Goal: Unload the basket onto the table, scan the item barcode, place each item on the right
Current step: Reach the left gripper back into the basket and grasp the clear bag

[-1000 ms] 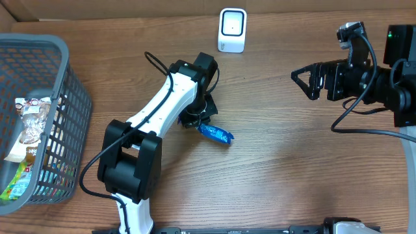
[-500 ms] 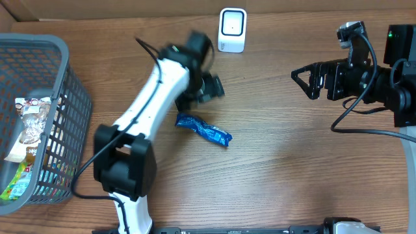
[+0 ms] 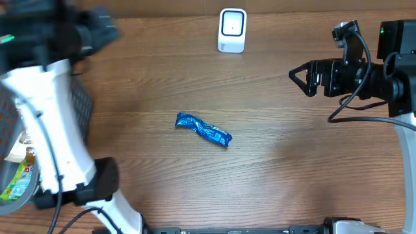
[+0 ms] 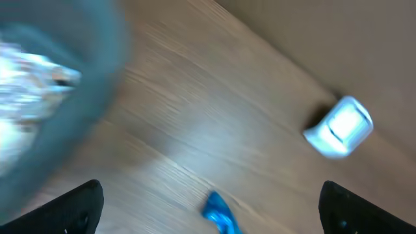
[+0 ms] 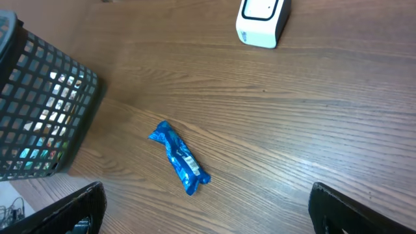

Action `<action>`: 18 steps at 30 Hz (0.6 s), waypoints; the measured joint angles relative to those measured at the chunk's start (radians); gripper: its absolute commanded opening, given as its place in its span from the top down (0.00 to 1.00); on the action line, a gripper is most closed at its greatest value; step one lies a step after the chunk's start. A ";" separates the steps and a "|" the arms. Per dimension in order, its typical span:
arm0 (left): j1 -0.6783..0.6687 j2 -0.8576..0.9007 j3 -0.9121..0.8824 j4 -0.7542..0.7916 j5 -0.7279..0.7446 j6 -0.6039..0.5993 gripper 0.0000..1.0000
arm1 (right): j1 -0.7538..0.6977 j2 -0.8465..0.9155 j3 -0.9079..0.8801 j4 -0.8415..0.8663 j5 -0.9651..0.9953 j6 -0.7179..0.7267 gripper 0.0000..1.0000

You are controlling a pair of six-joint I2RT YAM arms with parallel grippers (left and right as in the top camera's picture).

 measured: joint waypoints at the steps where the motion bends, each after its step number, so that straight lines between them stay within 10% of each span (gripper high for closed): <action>1: 0.055 -0.006 0.001 -0.001 0.006 0.014 0.04 | 0.000 0.000 0.000 0.000 0.000 0.000 0.00; 18: 0.552 -0.027 -0.340 0.095 -0.095 0.113 0.07 | 0.000 0.001 0.000 -0.017 0.000 0.000 0.00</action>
